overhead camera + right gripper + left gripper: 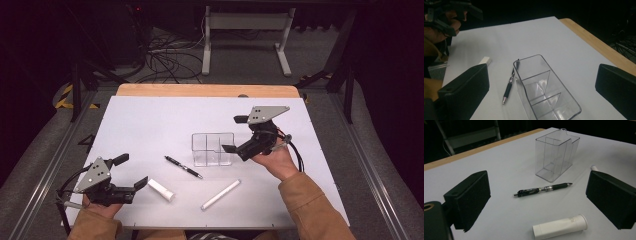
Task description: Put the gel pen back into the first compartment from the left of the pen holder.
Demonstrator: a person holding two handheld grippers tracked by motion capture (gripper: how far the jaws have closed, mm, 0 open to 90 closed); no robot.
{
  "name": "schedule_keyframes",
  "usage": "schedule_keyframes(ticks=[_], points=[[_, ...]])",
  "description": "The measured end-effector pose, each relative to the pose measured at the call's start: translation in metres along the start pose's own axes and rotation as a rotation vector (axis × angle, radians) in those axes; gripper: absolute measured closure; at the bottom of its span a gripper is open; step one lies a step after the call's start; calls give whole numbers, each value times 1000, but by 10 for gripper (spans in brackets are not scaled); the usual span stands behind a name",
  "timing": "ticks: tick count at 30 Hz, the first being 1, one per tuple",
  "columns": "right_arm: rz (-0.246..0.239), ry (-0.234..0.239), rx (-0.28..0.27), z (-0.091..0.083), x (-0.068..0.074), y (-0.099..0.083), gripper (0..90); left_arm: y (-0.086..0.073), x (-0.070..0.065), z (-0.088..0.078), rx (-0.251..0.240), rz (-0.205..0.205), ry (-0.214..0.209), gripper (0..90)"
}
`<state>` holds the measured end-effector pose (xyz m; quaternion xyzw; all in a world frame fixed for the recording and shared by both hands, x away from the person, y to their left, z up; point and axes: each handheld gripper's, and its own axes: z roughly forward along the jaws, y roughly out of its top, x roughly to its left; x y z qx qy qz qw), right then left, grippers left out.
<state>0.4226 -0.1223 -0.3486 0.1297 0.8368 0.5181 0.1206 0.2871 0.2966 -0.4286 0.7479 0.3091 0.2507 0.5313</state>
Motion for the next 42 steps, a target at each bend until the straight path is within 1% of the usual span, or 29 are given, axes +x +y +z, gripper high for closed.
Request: schedule_keyframes(ticks=[1, 2, 3, 4, 5, 6, 7, 8, 9, 10, 11, 13, 14, 15, 16, 18, 19, 20, 21, 22, 23, 25, 26, 27, 29, 31, 33, 37, 42], points=[[25, -21, -20, -4, 0, -3, 0, 1, 0, 0, 5, 6, 2, 74], [29, -26, -23, -5, 1, -3, 0, 1, 0, 1, 10, 2, 0, 78], [29, -26, -23, -5, 1, -3, 0, 2, 1, 1, 16, 12, 1, 78], [35, -45, -39, -9, 3, -6, 4, 2, 0, 2, 21, 5, -3, 82], [40, -42, -45, -11, 4, -7, 12, 3, 0, 2, 22, 7, -5, 83], [40, -42, -45, -11, 4, -7, 12, 4, 0, 3, 28, 18, -8, 83], [22, -58, -76, -18, 8, -11, 47, 5, 0, 3, 30, 20, -13, 83], [22, -58, -76, -18, 8, -11, 47, 5, 0, 4, 30, 29, -14, 83], [15, -83, -93, -23, 12, -15, 63, 7, 0, 4, 31, 33, -25, 85], [15, -83, -93, -23, 12, -15, 63, 8, 0, 4, 31, 35, -28, 85], [22, -94, -121, -29, 14, -20, 69, 10, 1, 5, 29, 40, -38, 86], [26, -97, -129, -31, 15, -22, 69, 12, 2, 6, 33, 32, -58, 87], [29, -100, -135, -34, 16, -26, 69, 14, 4, 7, 31, 39, -63, 87], [46, -99, -143, -39, 18, -34, 67, 16, 5, 7, 35, 40, -69, 86], [46, -99, -143, -39, 18, -34, 67, 18, 6, 8, 36, 46, -69, 86], [64, -105, -158, -44, 20, -43, 56, 22, 7, 10, 51, 56, -70, 73], [76, -128, -172, -48, 24, -54, 41, 25, 9, 11, 60, 74, -80, 62], [76, -128, -172, -48, 24, -54, 41, 27, 9, 12, 60, 83, -88, 62], [78, -139, -175, -50, 26, -58, 21, 29, 9, 14, 62, 92, -92, 65], [81, -162, -171, -52, 28, -63, 16, 31, 9, 15, 64, 97, -95, 70], [80, -169, -170, -53, 30, -67, 20, 34, 10, 16, 62, 104, -103, 72], [81, -180, -181, -56, 32, -74, 21, 37, 11, 18, 60, 107, -121, 83], [91, -190, -169, -58, 34, -83, 21, 39, 12, 19, 64, 104, -128, 95], [91, -190, -169, -58, 34, -83, 21, 41, 13, 20, 67, 110, -131, 95], [107, -201, -161, -59, 35, -94, 21, 43, 14, 23, 74, 110, -144, 108], [108, -202, -159, -59, 35, -97, 21, 45, 14, 25, 77, 117, -151, 110], [122, -203, -154, -60, 36, -104, 20, 47, 14, 28, 84, 120, -159, 114], [153, -215, -168, -61, 37, -119, 21, 50, 15, 31, 95, 120, -176, 114], [178, -232, -143, -57, 38, -137, 21, 54, 16, 36, 101, 125, -188, 114]])
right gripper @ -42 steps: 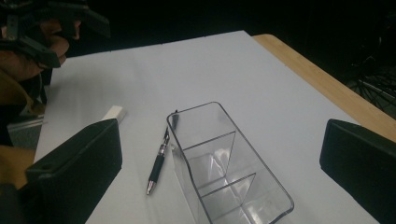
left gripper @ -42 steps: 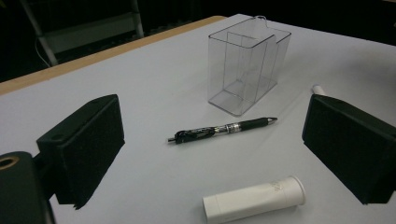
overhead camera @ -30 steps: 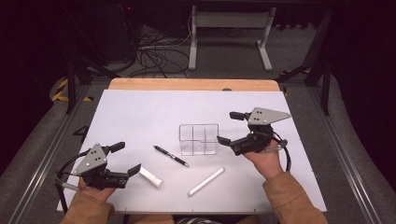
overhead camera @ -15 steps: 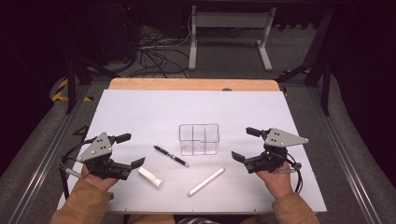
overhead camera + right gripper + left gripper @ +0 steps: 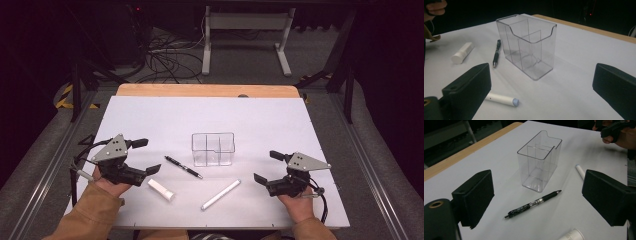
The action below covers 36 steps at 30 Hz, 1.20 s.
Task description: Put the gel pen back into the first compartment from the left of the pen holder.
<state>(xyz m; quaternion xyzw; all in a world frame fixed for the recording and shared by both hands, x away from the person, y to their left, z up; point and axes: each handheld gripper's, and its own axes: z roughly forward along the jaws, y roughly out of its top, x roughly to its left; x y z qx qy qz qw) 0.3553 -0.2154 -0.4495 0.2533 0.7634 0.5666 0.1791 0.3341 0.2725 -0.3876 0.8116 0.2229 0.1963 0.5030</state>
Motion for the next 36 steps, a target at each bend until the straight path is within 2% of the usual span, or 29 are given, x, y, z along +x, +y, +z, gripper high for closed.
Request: schedule_keyframes(ticks=[5, 10, 14, 21, 25, 27, 29, 36], points=[[-3, -9, 2, 1, 0, -8, 21, 4, 2, 2, -3, 8, -15, 114], [36, -5, 12, 5, -4, -17, 23, 4, 3, 4, -11, 0, -33, 114], [35, -15, 39, 9, -5, -20, 23, 5, 5, 5, -8, 3, -45, 115], [33, -17, 47, 11, -3, -21, 23, 8, 8, 9, 15, -2, -74, 130], [37, -16, 49, 11, -3, -21, 23, 11, 8, 14, 57, 26, -76, 130], [39, -17, 49, 11, -3, -21, 23, 13, 9, 17, 79, 55, -64, 130], [41, -15, 49, 11, -3, -21, 23, 15, 9, 20, 99, 54, -78, 130], [49, -7, 50, 12, -4, -21, 26, 22, 12, 33, 164, 108, -110, 160]])
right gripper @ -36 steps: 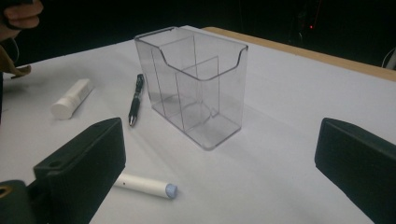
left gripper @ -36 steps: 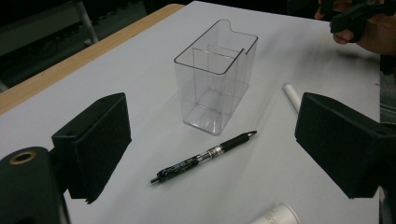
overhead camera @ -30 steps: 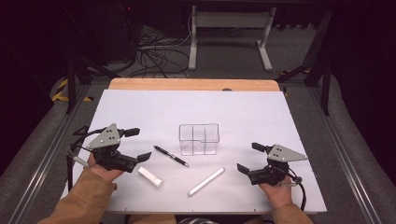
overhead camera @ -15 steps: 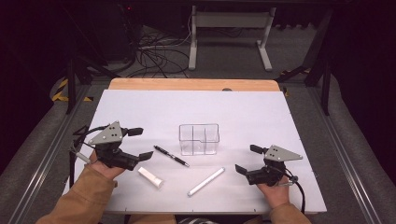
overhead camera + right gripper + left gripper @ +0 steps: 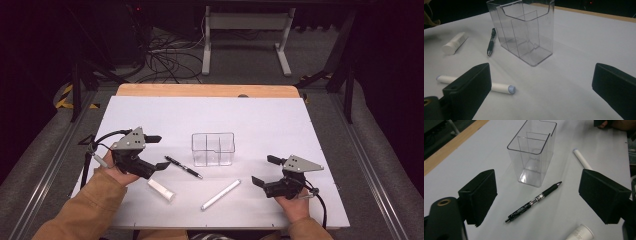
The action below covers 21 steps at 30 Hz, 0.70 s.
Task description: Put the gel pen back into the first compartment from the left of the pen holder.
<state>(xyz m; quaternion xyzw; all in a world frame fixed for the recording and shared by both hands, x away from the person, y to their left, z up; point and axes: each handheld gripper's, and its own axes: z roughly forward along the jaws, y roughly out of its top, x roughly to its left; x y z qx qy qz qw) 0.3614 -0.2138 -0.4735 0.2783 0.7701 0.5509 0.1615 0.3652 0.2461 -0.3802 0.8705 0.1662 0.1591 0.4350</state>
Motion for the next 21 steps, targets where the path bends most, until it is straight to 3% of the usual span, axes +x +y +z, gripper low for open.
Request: schedule_keyframes(ticks=[14, 21], points=[[6, 12, 2, 0, 0, 0, 34, 7, 6, 16, 49, 9, -69, 189], [3, 13, 0, 1, -1, 0, 36, 8, 8, 23, 92, 63, -86, 200]])
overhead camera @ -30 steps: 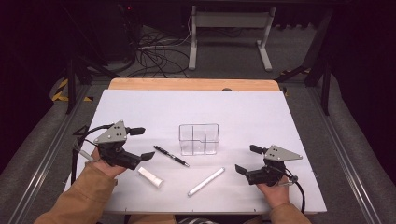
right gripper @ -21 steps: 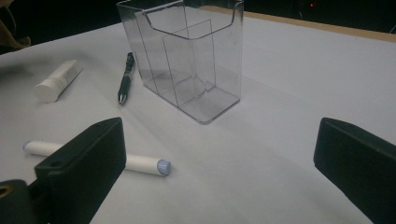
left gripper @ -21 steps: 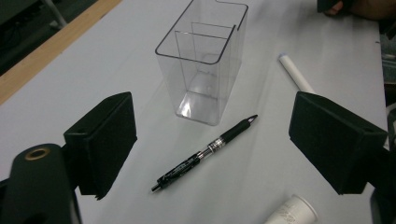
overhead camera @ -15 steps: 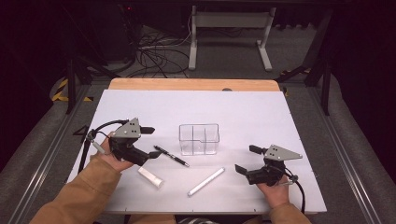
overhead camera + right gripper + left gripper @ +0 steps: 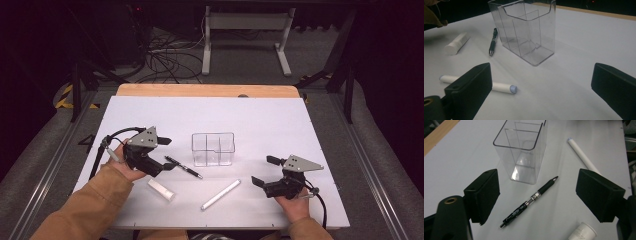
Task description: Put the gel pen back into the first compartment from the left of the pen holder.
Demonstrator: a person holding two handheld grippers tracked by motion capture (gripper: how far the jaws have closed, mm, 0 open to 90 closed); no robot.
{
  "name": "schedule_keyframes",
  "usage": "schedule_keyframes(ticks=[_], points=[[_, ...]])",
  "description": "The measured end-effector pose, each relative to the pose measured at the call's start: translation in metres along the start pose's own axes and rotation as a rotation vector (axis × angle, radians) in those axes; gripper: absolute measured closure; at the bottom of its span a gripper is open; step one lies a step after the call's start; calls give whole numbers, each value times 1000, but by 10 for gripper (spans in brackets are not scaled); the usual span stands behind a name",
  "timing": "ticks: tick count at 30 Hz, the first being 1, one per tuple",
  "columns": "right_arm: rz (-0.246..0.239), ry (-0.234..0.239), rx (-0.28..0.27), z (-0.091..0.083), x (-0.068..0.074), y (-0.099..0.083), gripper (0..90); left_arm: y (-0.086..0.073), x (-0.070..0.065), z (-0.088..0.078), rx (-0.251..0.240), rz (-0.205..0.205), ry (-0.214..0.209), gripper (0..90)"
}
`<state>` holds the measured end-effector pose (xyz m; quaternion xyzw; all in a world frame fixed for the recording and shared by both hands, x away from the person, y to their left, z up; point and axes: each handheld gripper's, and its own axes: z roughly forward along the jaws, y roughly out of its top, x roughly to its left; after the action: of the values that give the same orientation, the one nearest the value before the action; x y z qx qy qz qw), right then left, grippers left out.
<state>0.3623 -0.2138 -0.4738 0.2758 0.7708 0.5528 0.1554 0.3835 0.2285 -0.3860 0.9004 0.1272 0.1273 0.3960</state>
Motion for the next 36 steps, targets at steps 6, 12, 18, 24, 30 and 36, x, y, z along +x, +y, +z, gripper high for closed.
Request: schedule_keyframes(ticks=[6, 12, 18, 24, 30, 36], points=[[6, 0, 2, -2, 2, 2, 67, 2, 7, 8, 62, 22, -16, 210], [-27, 6, 11, -4, 17, 21, 194, 3, 10, 8, 50, 15, -16, 209], [-67, 81, 49, 19, 50, 46, 262, 1, 11, 1, 30, 11, 0, 191], [-83, 122, 71, 37, 72, 63, 326, -4, 14, -5, 21, 5, -1, 189], [-96, 133, 91, 56, 86, 72, 372, -8, 17, -9, 13, 5, -3, 188], [-107, 137, 175, 84, 97, 72, 413, -11, 18, -15, 3, 1, 1, 185]])
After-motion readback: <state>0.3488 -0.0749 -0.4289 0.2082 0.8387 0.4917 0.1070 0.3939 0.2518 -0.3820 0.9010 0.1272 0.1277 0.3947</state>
